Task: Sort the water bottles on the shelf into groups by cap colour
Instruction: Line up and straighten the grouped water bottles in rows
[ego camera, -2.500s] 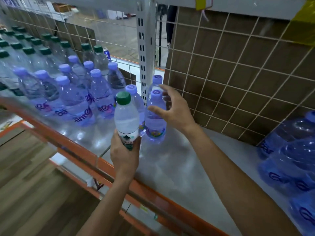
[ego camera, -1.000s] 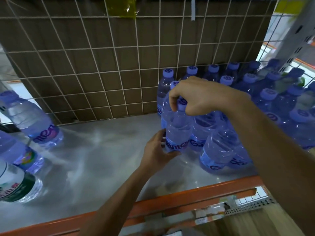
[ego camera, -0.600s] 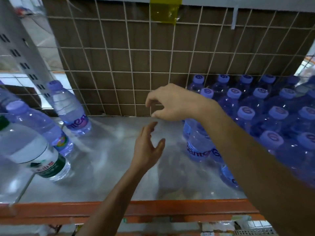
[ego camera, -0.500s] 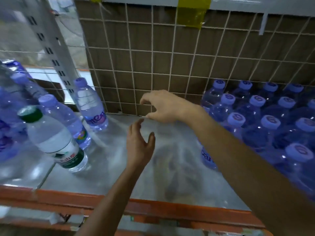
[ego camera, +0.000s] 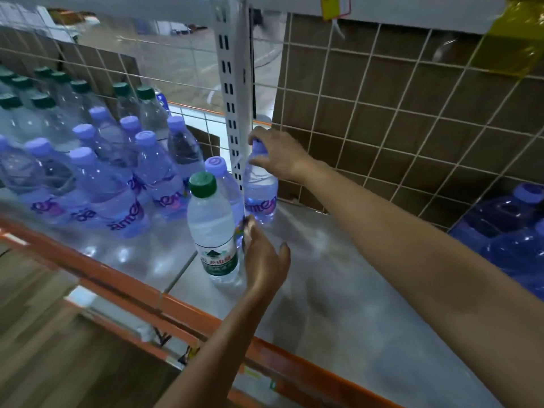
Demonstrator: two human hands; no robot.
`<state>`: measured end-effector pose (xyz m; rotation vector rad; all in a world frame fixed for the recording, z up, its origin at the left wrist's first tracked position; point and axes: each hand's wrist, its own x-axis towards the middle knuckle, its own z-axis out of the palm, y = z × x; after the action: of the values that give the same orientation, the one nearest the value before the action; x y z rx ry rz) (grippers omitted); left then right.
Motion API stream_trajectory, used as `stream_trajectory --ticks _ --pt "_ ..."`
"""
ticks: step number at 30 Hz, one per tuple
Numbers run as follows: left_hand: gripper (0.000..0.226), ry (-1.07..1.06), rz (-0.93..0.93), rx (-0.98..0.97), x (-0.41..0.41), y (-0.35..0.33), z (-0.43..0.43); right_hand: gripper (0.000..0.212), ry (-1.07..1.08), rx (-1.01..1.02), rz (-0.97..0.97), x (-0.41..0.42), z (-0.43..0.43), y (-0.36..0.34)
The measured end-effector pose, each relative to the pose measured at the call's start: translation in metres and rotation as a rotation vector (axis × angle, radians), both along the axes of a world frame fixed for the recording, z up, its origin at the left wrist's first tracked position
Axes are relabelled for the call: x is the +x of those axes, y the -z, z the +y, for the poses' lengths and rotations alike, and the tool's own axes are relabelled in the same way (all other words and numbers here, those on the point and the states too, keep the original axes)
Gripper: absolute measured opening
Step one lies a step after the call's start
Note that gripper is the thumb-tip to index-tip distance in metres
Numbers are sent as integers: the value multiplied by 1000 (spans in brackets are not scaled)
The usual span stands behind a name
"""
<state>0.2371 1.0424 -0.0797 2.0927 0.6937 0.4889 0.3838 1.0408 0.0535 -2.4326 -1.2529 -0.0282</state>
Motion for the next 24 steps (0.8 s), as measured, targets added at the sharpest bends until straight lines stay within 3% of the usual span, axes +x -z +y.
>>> stream_trajectory --ticks 3,10,13,17,24 --pt "85 36 7 8 -2 5 1 31 24 -9 -64 -3 -13 -8" --pt "92 151 -67 -41 -1 10 -3 23 60 -13 -53 -41 -92 -22" --pt "93 331 -73 -55 -4 10 -13 23 82 -34 -35 -63 -125 -27" --pt "72 672 -80 -136 -20 7 -47 21 133 -101 -26 -98 -179 -35" --pt "74 944 -99 -160 -49 -1 -119 15 200 -146 -24 -160 -266 -55"
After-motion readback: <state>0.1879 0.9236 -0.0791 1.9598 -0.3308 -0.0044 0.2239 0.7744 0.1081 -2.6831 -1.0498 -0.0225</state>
